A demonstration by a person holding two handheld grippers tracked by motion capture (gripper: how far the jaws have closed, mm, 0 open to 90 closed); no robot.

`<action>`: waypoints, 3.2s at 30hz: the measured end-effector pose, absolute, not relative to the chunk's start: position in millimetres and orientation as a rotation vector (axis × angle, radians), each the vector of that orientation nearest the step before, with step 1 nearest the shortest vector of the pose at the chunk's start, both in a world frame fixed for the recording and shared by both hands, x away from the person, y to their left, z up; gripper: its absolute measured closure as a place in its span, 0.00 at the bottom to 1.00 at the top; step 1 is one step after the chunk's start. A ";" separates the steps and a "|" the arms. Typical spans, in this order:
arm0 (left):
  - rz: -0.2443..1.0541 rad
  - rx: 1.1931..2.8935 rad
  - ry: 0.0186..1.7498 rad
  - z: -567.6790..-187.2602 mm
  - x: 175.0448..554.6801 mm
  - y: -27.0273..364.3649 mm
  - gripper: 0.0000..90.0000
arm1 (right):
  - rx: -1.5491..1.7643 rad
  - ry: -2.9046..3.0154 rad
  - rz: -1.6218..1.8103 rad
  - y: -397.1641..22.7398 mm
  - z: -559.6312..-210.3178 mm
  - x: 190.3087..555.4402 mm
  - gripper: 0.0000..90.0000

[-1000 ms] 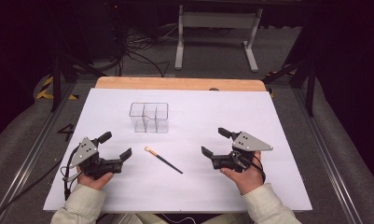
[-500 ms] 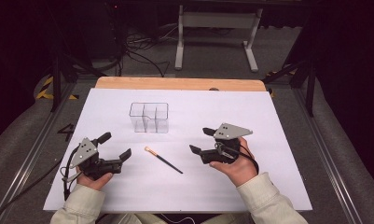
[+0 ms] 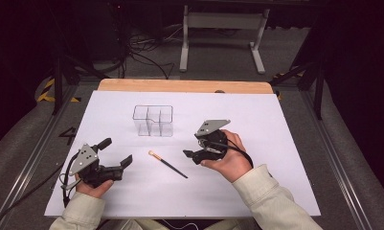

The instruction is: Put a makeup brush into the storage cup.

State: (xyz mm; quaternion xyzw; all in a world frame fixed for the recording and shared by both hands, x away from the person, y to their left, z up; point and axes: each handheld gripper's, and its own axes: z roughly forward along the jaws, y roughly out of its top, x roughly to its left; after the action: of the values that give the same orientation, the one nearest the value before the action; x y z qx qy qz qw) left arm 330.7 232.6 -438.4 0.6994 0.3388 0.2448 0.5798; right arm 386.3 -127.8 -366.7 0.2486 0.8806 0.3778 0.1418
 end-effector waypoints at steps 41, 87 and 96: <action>0.512 1.677 0.786 -439.5 332.6 234.4 0.09 | 0.748 2.926 0.534 -56.8 -377.7 412.6 0.45; 0.498 1.646 0.848 -437.8 333.9 238.8 0.10 | 0.791 3.052 0.085 -27.1 -422.2 406.2 0.82; 0.459 1.649 0.865 -438.8 336.3 239.2 0.08 | 0.780 3.019 -0.009 -17.6 -423.5 404.0 0.88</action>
State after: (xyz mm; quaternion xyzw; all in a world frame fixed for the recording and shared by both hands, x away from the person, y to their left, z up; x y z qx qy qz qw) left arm 336.3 239.2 -438.8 0.7039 0.3690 0.1958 0.5744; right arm 404.0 -17.6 -423.5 0.2500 0.9682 -0.0028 0.0116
